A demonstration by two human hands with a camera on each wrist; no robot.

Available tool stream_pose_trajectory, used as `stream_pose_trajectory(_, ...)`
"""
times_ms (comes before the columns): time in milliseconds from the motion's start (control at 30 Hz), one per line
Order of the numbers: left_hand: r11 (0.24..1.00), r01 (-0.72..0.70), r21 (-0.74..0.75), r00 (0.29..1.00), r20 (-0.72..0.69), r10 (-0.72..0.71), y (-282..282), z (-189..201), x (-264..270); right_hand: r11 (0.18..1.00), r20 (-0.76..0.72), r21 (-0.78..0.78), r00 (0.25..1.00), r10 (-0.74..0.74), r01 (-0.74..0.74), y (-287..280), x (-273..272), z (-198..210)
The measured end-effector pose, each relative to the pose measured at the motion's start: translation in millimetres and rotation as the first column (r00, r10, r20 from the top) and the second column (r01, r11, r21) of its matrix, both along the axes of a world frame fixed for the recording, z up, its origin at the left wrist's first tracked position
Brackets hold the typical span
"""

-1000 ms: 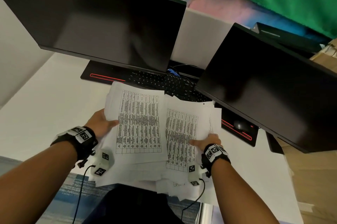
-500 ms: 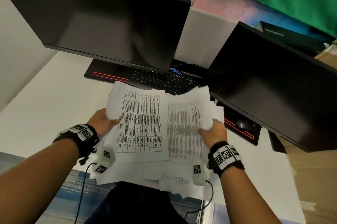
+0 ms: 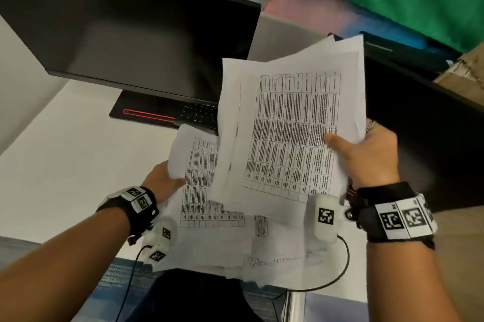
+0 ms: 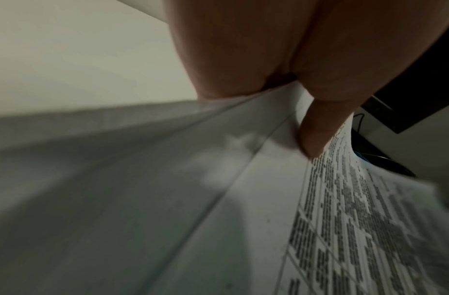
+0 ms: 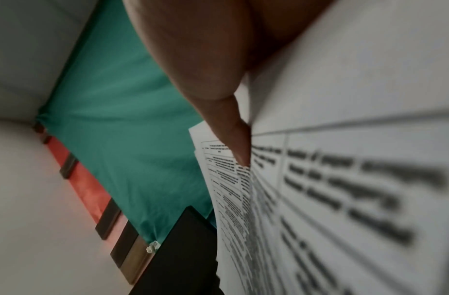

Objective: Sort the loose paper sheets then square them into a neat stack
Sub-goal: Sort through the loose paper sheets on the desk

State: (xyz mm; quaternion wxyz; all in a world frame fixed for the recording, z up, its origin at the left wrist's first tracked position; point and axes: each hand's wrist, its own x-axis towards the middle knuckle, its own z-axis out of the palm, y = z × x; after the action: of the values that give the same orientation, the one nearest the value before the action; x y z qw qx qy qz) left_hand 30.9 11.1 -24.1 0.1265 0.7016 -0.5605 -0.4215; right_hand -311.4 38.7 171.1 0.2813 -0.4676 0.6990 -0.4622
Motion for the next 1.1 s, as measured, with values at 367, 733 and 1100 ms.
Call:
stream_pose_trajectory(367,0.872,-0.329,0.363,0.761,-0.444,0.472,0,20,9,0.964,0.241,0.232,0.968,0.074,-0.132,-18,19,-63)
stream_pose_trajectory(733,0.913,-0.223,0.342,0.844,-0.401,0.357,-10,-24,6,0.743,-0.135,0.666,0.972,0.195,-0.056,-4,70,-214)
stream_pose_trajectory(1100,0.996,-0.071,0.046,0.997,-0.003,0.072,2,3,3,0.617,-0.422,0.745,0.895,0.144,0.253,13,52,-220)
